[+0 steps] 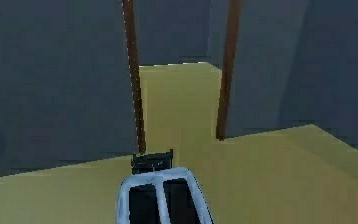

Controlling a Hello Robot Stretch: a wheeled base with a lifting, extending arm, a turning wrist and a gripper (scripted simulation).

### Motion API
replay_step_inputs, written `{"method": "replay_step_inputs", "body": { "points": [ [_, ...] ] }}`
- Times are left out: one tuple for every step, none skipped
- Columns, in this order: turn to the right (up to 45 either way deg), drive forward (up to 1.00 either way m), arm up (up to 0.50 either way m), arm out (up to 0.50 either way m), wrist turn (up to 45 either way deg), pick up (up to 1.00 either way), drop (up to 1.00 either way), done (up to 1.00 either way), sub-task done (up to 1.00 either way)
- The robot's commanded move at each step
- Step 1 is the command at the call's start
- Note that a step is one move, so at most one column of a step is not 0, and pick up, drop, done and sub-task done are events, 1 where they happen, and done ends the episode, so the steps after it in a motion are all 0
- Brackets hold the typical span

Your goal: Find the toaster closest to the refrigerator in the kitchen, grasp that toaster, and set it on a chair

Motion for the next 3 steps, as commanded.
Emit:
{"method": "replay_step_inputs", "body": {
  "points": [
    [0.0,1.0,0.0,0.0,0.0,0.0,0.0,0.0,0.0],
    [0.0,0.7,0.0,0.0,0.0,0.0,0.0,0.0,0.0],
    [-9.0,0.0,0.0,0.0,0.0,0.0,0.0,0.0,0.0]
  ]
}}
